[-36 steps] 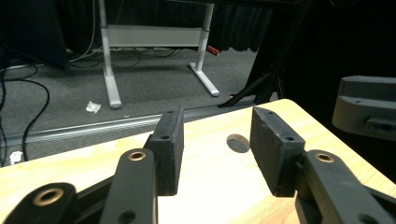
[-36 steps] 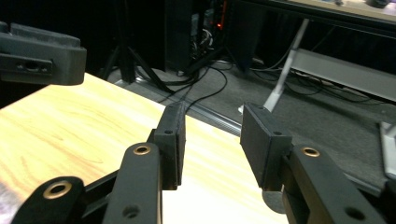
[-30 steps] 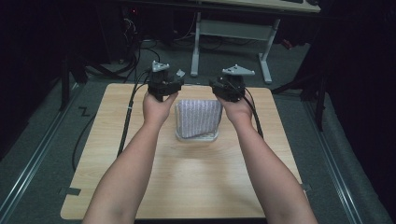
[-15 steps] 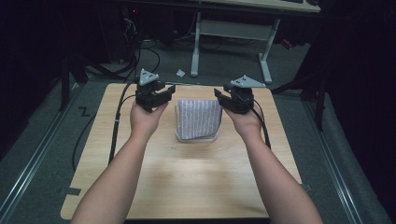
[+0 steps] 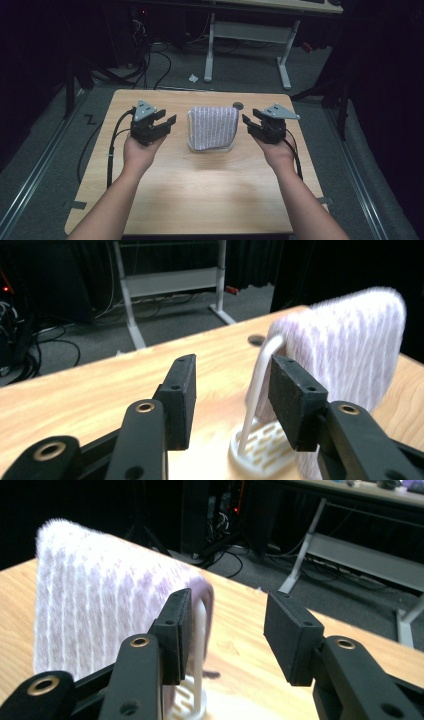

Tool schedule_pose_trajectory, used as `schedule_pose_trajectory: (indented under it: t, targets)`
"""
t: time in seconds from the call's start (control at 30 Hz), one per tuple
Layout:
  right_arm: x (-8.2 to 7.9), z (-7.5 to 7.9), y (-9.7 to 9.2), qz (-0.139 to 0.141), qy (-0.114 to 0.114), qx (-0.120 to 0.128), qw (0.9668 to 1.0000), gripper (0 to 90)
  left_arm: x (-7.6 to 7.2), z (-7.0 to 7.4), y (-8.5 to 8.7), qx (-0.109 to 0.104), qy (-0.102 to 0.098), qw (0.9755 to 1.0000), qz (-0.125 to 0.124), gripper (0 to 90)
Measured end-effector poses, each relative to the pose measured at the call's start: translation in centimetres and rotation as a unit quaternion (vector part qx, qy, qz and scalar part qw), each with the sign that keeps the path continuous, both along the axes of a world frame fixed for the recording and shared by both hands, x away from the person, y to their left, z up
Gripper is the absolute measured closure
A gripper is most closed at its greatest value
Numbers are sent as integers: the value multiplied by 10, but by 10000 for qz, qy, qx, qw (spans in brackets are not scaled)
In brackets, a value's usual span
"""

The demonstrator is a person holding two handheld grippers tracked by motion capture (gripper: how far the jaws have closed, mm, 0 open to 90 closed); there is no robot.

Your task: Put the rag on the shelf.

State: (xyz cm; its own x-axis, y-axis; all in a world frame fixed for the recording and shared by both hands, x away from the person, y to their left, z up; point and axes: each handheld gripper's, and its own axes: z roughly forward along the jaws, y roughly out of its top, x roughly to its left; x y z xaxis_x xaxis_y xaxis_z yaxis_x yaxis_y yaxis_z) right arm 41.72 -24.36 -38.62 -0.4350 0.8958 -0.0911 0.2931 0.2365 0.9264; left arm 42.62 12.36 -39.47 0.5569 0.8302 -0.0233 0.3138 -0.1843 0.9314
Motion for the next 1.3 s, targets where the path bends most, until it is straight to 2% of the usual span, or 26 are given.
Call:
schedule_pose_trajectory:
  t: [0.17,0.2,0.27,0.3,0.37,0.4,0.5,0.53,0.57,0.6,0.63,0.67,0.73,0.77,0.8,0.83,0.87,0.93,0.97,1.0,1.03,1.07,1.1,1.13,1.2,1.3]
  targets:
    - [-9,-10,-8,-28,80,-127,9999,541,-7,-17,8,27,131,9999,26,536]
    - [-13,-16,-10,-22,71,-189,9998,542,-8,-26,12,35,243,9997,50,535]
    - [-15,-20,-11,-31,90,-212,9997,539,-8,-31,13,11,317,9995,57,535]
    - [-18,-27,-12,-5,193,-295,9994,536,-9,-40,15,-2,436,9990,74,533]
    - [-21,-34,-13,-47,254,-332,9991,546,-9,-44,16,29,486,9988,65,532]
    - [-21,-38,-14,-49,313,-304,9990,551,-10,-51,15,102,548,9984,26,532]
    - [-22,-46,-16,-88,380,-256,9989,567,-10,-59,13,108,680,9976,-31,534]
    - [-22,-50,-16,-85,499,-258,9984,575,-11,-64,12,135,734,9972,-44,534]
    - [-24,-59,-18,-73,545,-295,9981,589,-12,-68,11,173,768,9969,-60,534]
    - [-25,-64,-19,-78,634,-291,9975,589,-17,-79,10,205,875,9959,-107,533]
    - [-25,-64,-19,-78,634,-291,9975,589,-17,-79,10,205,875,9959,-107,530]
    - [-29,-73,-20,-92,734,-266,9969,591,-23,-90,9,203,975,9949,-163,528]
    - [-31,-78,-20,-114,749,-246,9968,597,-27,-96,8,199,1018,9944,-186,524]
    - [-37,-88,-20,-178,834,-273,9960,597,-36,-109,10,137,1134,9932,-226,505]
    - [-37,-88,-20,-178,834,-273,9960,597,-36,-109,10,137,1134,9932,-226,496]
    - [-42,-93,-21,-167,858,-286,9958,590,-41,-116,12,85,1233,9921,-218,496]
    - [-48,-98,-21,-158,884,-277,9956,557,-48,-121,16,-30,1364,9904,-210,493]
    - [-67,-109,-23,-163,849,-276,9959,534,-73,-130,23,-453,1388,9890,-251,491]
    - [-83,-115,-26,-261,714,-184,9969,529,-88,-135,24,-446,1402,9888,-263,487]
    - [-113,-128,-32,-341,551,-42,9979,541,-105,-135,17,-5,1676,9849,-426,483]
    - [-118,-126,-31,-118,835,-93,9964,469,-105,-135,17,-5,1676,9849,-426,459]
    - [-123,-126,-31,-76,778,-218,9967,489,-114,-135,14,121,1464,9879,-504,464]
    - [-128,-128,-33,-160,676,-264,9972,501,-119,-138,9,515,1449,9867,-533,465]
    - [-128,-128,-33,-160,676,-264,9972,501,-119,-138,9,515,1449,9867,-533,461]
    - [-124,-131,-35,-165,978,-59,9950,466,-116,-139,9,406,1515,9860,-566,456]
    - [-117,-132,-33,-174,934,-91,9954,437,-113,-139,13,278,1477,9874,-491,419]
